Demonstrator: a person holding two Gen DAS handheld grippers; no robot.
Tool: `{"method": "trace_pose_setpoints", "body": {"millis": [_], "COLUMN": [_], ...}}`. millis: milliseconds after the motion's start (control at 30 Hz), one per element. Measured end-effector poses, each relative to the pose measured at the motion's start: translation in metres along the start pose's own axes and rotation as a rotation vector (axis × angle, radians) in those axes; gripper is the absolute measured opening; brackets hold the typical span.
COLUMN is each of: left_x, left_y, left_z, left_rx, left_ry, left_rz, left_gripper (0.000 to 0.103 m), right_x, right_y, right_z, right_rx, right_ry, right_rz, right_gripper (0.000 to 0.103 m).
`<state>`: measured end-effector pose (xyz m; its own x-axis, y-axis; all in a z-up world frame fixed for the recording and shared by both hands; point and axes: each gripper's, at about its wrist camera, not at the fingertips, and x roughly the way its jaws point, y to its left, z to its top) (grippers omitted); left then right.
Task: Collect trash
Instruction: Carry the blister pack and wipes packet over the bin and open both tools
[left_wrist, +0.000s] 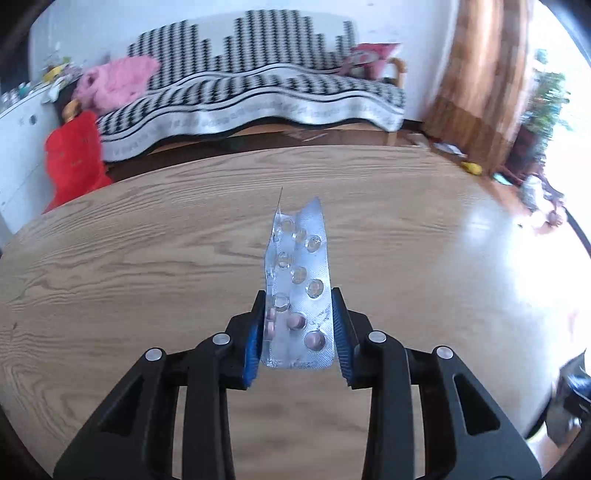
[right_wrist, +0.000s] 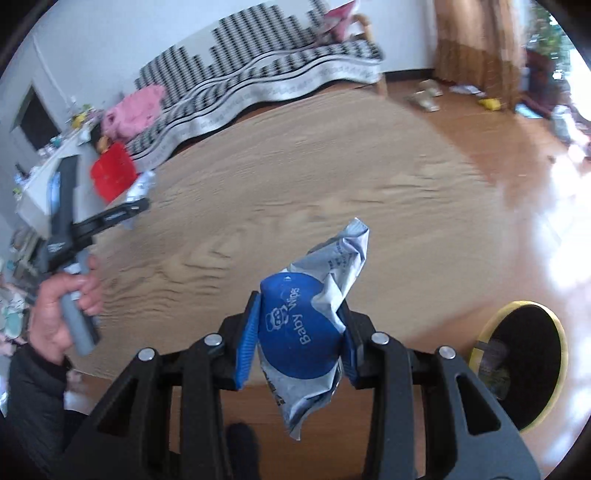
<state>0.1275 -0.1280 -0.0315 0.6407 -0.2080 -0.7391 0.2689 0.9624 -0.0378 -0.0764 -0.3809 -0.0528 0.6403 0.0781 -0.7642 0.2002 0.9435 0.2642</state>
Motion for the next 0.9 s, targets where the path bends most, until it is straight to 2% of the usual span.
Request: {"method": "trace_pose_setpoints", "body": {"millis": [267, 367, 500, 633, 733, 900], "left_x": [-0.065, -0.077, -0.085, -0.085, -0.082, -0.073], "left_y": [-0.124, -0.180, -0.244, -0.298, -0.330, -0.357], "left_z": [-0.040, -0.061, -0.091, -0.122, -0.144, -0.160], "left_rx": [0.125, 0.198, 0.287, 0.366, 0.427, 0.480], "left_ry": [-0.028, -0.013, 0.011, 0.043, 0.062, 0.089], "left_rz": [-0.240, -0.327, -0.414, -0.476, -0.500, -0.527], "left_gripper": [0.033, 0.033, 0.033, 0.033, 0.033, 0.033], "right_x": [-0.071, -0.084, -0.087, -0.077, -0.070, -0.055], "right_y": [-0.118, -0.156, -0.206, -0.243, -0.261, -0.272], "right_z": [-0.051, -0.066, -0.087, -0.100, -0.106, -0.103], "right_rx": [0.173, 0.232, 0.312, 0.376, 0.415, 0.444], "right_ry": [-0.076, -0.088, -0.062, -0.007, 0.024, 0.072], "right_rz": [-0.189, -0.248, -0.302, -0.327, -0.314, -0.311], "right_gripper": [0.038, 0.038, 0.038, 0.038, 0.038, 0.038]}}
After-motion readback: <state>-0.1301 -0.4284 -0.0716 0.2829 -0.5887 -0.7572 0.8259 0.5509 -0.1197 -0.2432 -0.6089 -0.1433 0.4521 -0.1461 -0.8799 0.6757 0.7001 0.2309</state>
